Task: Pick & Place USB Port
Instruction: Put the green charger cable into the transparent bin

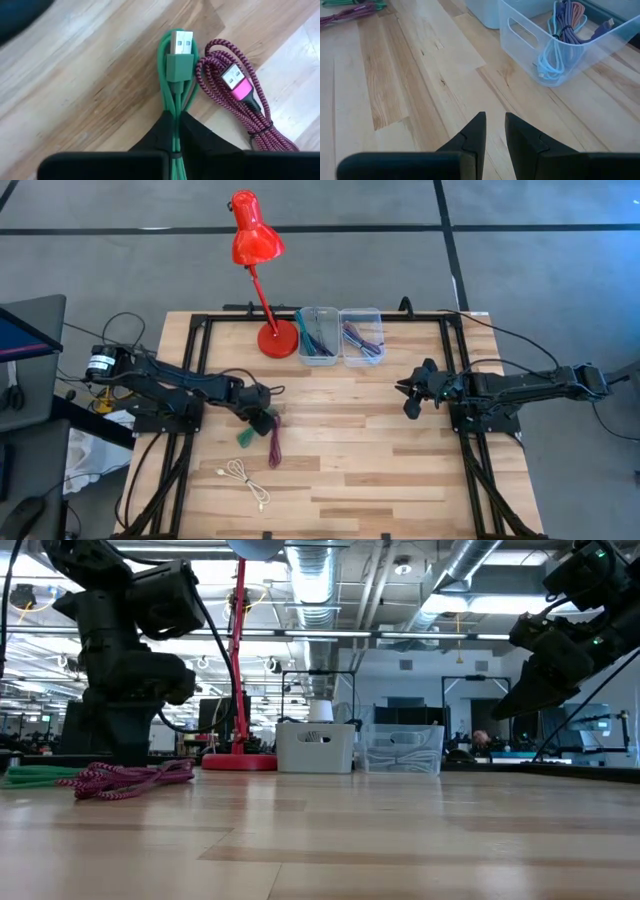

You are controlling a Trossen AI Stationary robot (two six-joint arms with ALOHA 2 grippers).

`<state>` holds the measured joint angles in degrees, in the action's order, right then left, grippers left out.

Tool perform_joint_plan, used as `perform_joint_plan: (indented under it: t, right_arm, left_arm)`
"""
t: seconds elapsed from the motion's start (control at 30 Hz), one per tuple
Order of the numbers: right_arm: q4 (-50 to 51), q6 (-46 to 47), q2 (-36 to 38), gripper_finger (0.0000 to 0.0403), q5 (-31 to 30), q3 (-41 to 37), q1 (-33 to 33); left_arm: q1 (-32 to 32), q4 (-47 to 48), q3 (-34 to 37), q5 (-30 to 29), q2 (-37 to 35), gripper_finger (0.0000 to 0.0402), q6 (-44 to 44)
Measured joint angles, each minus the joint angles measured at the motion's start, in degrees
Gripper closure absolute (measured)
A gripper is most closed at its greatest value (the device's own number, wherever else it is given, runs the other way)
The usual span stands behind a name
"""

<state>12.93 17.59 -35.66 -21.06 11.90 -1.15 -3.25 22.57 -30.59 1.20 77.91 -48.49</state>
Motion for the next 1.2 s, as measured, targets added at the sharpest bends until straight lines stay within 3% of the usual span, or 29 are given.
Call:
perform_joint_plan:
  t: [0.23,0.47,0.7,0.9,1.2]
  right_arm:
    - [0.0,-0.01,0.0,0.0337,0.0,0.0,0.0]
    - [-0.42,-0.01,0.0,0.0337,0.02,-0.02,0.0]
    - [-13.9,-3.29,-0.15,0.0337,5.33,0.0,0.0]
    - [-29.32,-7.69,-4.84,0.0337,8.3,0.0,0.07]
    - [-41.14,-7.67,-19.02,0.0337,9.22,0.0,-0.04]
  left_arm:
    - [0.03,0.3,-0.61,-4.06,-1.9,0.0392,5.07]
    - [0.06,0.49,-4.14,-10.12,-11.39,0.0392,11.87]
    - [0.0,-6.43,-7.11,-14.65,-18.75,0.0393,19.54]
    - [0.02,-22.34,-7.28,-14.7,-17.62,0.0393,30.11]
    - [5.85,-29.03,-7.28,-8.34,-10.57,0.0393,32.07]
